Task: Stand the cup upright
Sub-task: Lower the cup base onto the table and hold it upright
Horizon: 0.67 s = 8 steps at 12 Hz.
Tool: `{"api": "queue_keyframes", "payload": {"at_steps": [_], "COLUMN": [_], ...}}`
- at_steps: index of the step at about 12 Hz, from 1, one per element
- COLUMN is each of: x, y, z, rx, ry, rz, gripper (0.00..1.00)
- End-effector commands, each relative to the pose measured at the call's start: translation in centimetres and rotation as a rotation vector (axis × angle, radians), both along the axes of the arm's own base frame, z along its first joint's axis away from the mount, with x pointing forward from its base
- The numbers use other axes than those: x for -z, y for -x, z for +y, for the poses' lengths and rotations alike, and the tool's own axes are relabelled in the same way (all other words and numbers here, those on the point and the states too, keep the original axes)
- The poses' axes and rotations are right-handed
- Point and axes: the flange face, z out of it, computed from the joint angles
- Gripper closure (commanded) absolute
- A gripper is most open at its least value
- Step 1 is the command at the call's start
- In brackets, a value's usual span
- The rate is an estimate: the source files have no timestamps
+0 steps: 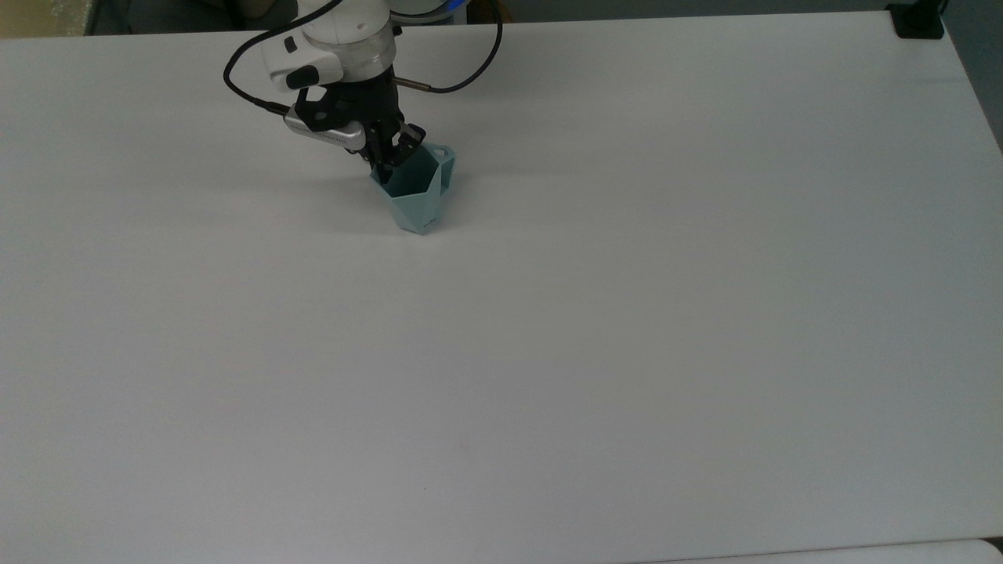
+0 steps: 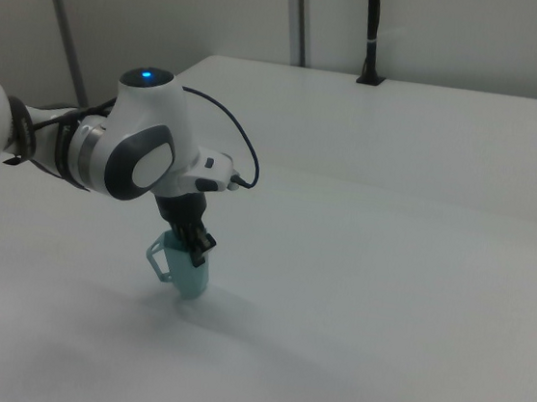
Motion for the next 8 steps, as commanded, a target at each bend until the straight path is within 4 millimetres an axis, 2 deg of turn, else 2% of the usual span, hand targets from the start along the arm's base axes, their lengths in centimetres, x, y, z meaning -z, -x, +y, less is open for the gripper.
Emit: {"api": "queue_keyframes", "payload": {"at_steps": [1,8], "x": [-0.5,1.3], "y": [0.7,0.3], "z": [0.1,0.5], "rx": [-0.008,-0.016], "ry": [-0.026,-0.016], "rz": [-0.028,0.002], "gripper": [1.0,1.0]}}
